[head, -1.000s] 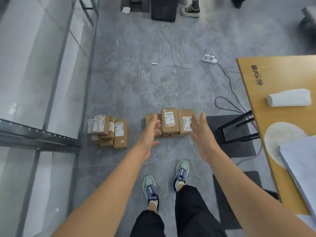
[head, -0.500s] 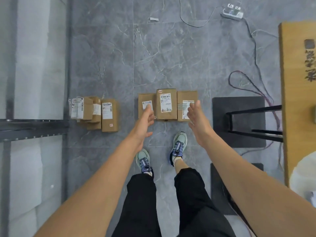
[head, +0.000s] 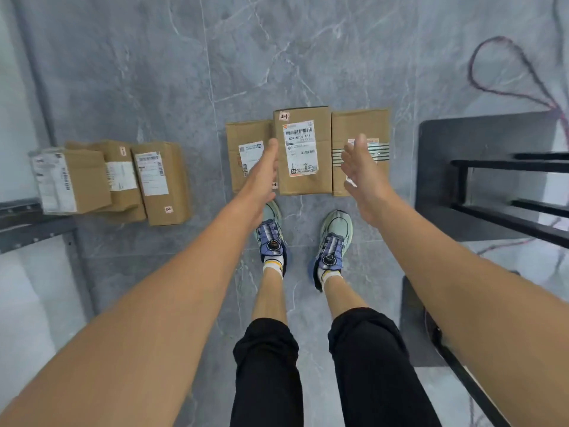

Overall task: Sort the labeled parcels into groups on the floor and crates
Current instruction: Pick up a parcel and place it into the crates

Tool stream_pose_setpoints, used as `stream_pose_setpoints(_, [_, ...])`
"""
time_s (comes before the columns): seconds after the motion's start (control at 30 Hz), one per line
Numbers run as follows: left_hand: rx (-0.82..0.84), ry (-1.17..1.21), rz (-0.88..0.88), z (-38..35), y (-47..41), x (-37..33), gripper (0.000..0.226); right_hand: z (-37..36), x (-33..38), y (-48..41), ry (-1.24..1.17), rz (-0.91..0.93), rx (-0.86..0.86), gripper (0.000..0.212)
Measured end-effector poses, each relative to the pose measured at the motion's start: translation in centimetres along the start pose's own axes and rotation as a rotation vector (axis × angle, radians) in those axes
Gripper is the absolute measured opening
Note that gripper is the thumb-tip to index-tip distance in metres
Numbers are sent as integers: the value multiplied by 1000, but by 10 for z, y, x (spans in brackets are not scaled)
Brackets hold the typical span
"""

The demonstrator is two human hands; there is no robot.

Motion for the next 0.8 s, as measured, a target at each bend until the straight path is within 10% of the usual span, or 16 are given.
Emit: stream_pose_setpoints(0.8, [-117, 179, 46, 20, -136, 41, 75, -29, 9, -106, 65, -7, -45, 39])
Point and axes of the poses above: each hand's wrist, its own y-axis away from the middle knuckle, its own z-axis out of the back of the hand, x = y × z, the point moved 4 cm from there along -y, towards the middle knuckle, and after that the axes turned 8 degrees about y, right-handed, at the moved point
